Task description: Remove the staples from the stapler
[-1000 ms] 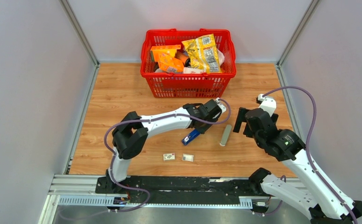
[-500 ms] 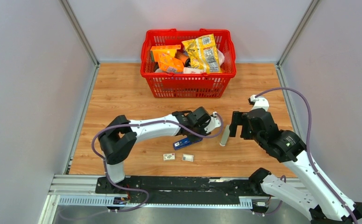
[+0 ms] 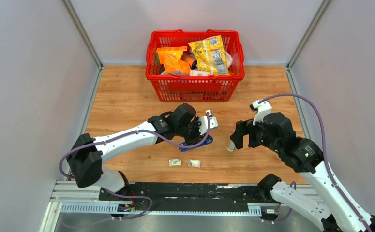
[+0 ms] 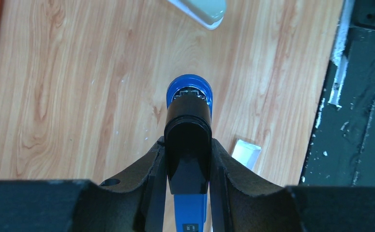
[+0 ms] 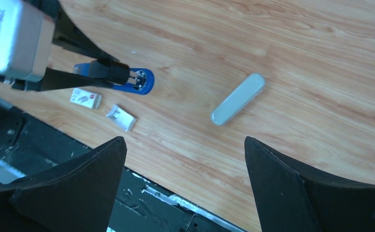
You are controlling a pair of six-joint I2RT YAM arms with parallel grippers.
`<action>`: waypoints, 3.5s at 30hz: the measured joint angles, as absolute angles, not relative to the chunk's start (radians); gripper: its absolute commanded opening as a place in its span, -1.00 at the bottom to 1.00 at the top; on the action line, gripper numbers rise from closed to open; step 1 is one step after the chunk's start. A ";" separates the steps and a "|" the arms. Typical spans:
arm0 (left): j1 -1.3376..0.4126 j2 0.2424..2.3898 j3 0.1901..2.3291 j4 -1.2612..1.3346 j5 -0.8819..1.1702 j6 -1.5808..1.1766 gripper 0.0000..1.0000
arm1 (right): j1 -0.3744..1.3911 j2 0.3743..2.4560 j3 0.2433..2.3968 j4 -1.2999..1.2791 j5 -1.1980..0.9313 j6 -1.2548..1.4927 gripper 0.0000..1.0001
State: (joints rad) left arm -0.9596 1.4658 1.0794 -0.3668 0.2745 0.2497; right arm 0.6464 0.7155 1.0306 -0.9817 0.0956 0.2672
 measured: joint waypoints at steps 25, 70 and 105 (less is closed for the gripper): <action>-0.949 1.120 0.971 -0.319 0.803 0.179 -1.00 | 0.748 0.810 1.143 -0.851 -0.497 0.046 0.57; -0.949 1.066 0.963 -0.277 0.856 -0.011 -1.00 | 1.120 0.920 1.102 -0.786 -0.318 -0.042 -0.37; -0.948 0.806 0.735 0.161 0.631 -0.289 -1.00 | 1.139 0.731 0.730 -0.352 -0.308 0.155 -0.91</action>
State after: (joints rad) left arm -0.9482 0.8062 0.7345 0.1612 0.6312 -0.2890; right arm 1.1385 0.7307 0.7303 -0.3515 -0.3084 0.1555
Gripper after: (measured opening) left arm 0.393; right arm 0.223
